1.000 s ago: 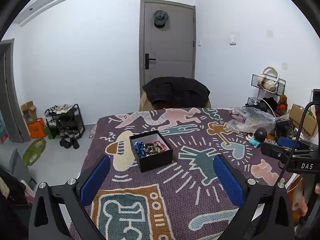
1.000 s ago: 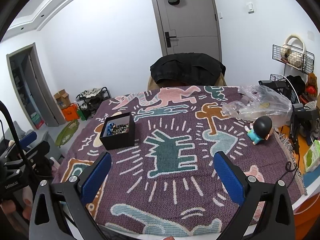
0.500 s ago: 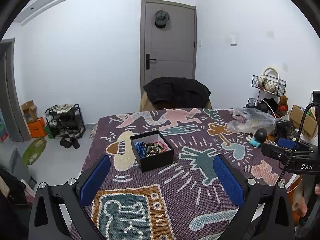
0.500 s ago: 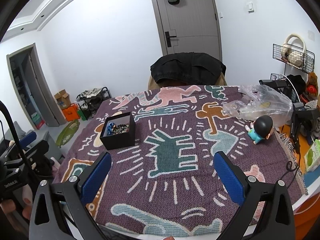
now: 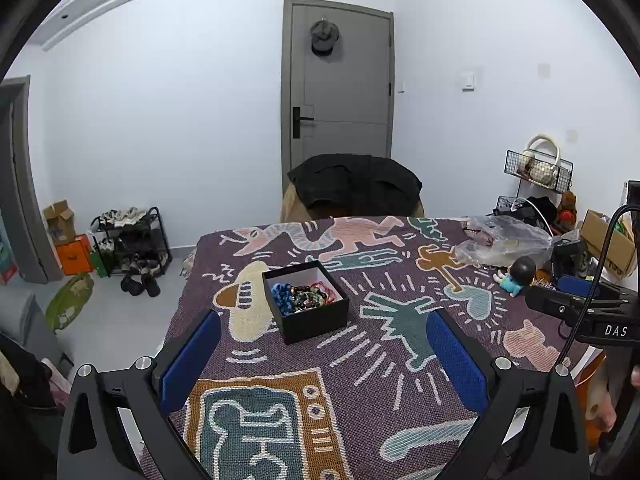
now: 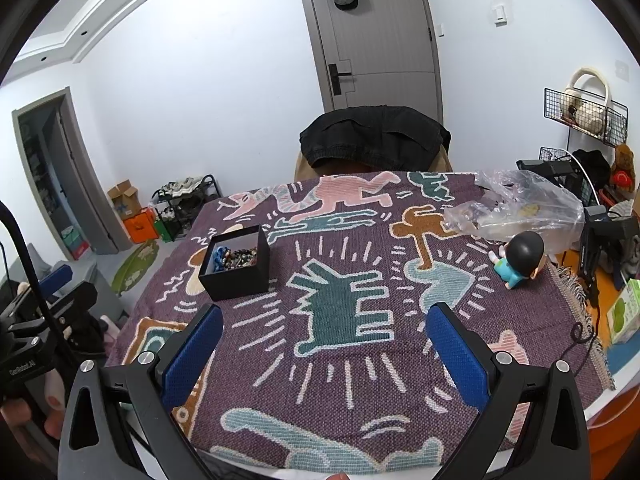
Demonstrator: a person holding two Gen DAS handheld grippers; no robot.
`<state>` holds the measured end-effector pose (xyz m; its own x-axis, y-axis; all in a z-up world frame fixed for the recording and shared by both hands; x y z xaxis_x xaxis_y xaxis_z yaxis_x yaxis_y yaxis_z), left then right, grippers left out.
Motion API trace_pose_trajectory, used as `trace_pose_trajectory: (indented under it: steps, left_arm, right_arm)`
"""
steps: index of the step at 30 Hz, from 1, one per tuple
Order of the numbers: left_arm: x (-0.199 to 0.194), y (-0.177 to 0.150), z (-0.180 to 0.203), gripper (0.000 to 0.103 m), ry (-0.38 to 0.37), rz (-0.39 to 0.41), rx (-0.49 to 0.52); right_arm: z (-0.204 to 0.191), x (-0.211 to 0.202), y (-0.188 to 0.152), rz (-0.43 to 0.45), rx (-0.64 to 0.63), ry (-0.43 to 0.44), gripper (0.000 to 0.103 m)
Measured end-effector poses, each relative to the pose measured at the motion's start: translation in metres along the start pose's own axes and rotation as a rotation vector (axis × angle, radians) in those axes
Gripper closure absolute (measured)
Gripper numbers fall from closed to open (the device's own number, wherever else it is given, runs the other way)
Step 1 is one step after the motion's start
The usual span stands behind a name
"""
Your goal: Organize jewelry
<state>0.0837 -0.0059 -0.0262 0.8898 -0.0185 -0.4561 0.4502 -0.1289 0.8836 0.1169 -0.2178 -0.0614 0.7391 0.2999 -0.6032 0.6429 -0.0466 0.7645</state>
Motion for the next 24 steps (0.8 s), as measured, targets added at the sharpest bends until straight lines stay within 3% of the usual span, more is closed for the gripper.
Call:
trace_pose_trajectory:
  steps: [24]
  left_arm:
    - [-0.0006, -0.0027, -0.0031, 0.000, 0.010, -0.002, 0.001]
  right_arm:
    - [0.0026, -0.0014, 0.0009, 0.003, -0.002, -0.008, 0.001]
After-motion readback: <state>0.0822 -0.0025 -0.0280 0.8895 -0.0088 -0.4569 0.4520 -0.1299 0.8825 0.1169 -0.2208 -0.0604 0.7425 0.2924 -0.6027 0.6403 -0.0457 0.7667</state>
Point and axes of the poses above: each gripper's, at about its wrist camera, not at the fingertips, and x roughly the way its jaws point, z to its right, y to its top, the point moved 10 cm from there along x, roughly the way its jaws point, and after that the axes turned 8 degrees about x, right-handed, at the moved point
